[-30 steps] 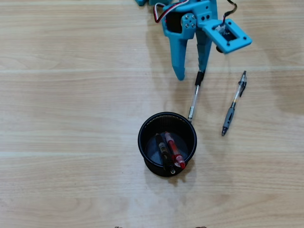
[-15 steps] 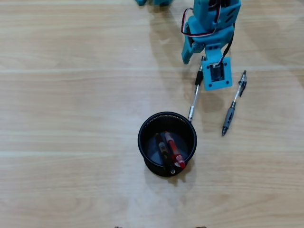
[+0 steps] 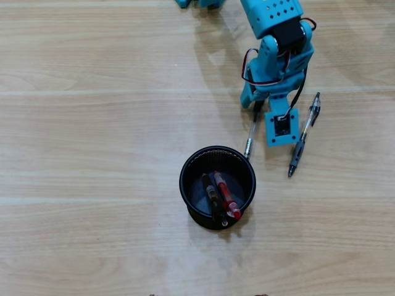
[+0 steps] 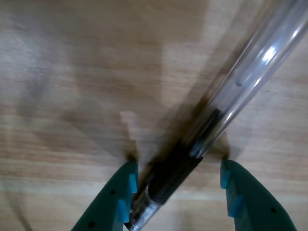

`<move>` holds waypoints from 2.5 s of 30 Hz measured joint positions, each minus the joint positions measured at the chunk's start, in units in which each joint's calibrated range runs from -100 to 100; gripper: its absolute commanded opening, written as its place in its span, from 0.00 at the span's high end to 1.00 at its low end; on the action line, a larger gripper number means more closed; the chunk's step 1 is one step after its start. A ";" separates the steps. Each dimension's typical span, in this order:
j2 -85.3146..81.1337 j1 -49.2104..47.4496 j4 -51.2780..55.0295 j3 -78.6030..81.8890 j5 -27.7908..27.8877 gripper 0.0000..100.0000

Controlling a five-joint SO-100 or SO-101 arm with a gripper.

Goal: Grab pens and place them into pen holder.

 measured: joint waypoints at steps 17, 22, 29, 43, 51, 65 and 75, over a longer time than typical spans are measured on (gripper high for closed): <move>-3.55 3.88 -8.53 5.49 0.26 0.98; -12.27 5.91 -9.30 5.22 4.07 0.98; -24.21 7.43 -13.01 -7.53 6.73 0.98; -25.56 19.92 -71.40 15.94 11.68 0.98; -24.12 20.94 -73.21 19.39 11.37 0.98; -19.89 19.42 -73.30 27.89 11.16 0.91; -24.21 19.33 -73.30 28.07 11.48 0.91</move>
